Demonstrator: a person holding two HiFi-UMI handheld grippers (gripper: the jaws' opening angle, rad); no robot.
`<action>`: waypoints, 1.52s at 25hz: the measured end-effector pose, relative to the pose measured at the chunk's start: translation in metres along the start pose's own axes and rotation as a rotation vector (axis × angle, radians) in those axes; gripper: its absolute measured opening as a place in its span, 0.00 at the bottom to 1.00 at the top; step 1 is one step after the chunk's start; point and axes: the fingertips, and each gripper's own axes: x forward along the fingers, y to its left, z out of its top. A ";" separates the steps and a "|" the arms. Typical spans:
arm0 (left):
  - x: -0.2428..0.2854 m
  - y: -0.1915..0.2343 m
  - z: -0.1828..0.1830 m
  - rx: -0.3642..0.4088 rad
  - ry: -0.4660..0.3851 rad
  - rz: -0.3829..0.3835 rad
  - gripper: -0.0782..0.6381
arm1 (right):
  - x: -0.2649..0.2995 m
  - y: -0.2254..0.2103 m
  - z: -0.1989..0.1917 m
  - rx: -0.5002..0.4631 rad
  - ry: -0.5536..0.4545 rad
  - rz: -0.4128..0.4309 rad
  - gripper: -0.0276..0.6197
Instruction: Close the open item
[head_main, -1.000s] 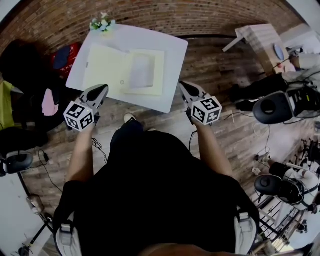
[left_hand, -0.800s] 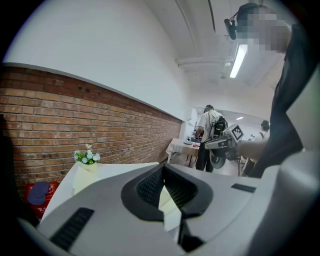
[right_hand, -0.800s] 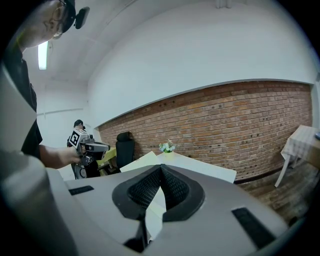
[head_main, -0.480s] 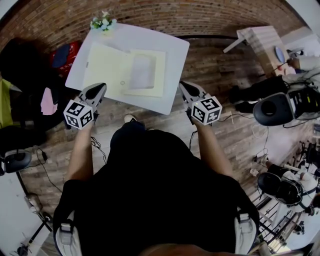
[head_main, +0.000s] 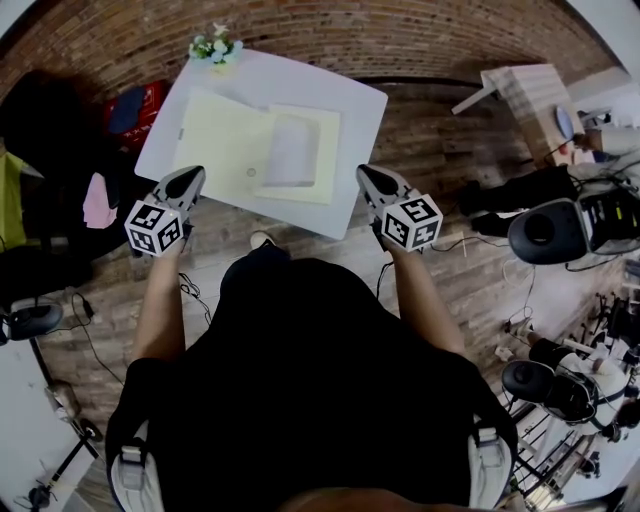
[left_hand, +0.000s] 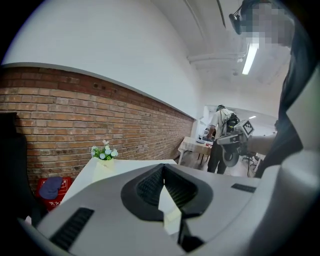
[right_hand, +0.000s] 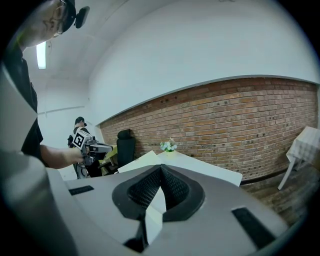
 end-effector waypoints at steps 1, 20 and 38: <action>0.000 0.004 -0.002 -0.003 0.004 0.006 0.12 | 0.004 -0.001 0.000 0.002 0.002 0.002 0.07; 0.000 0.079 -0.031 -0.060 0.078 0.067 0.17 | 0.071 -0.005 -0.003 0.028 0.070 0.045 0.07; -0.002 0.118 -0.075 -0.069 0.235 0.119 0.38 | 0.103 0.006 -0.013 0.035 0.130 0.094 0.07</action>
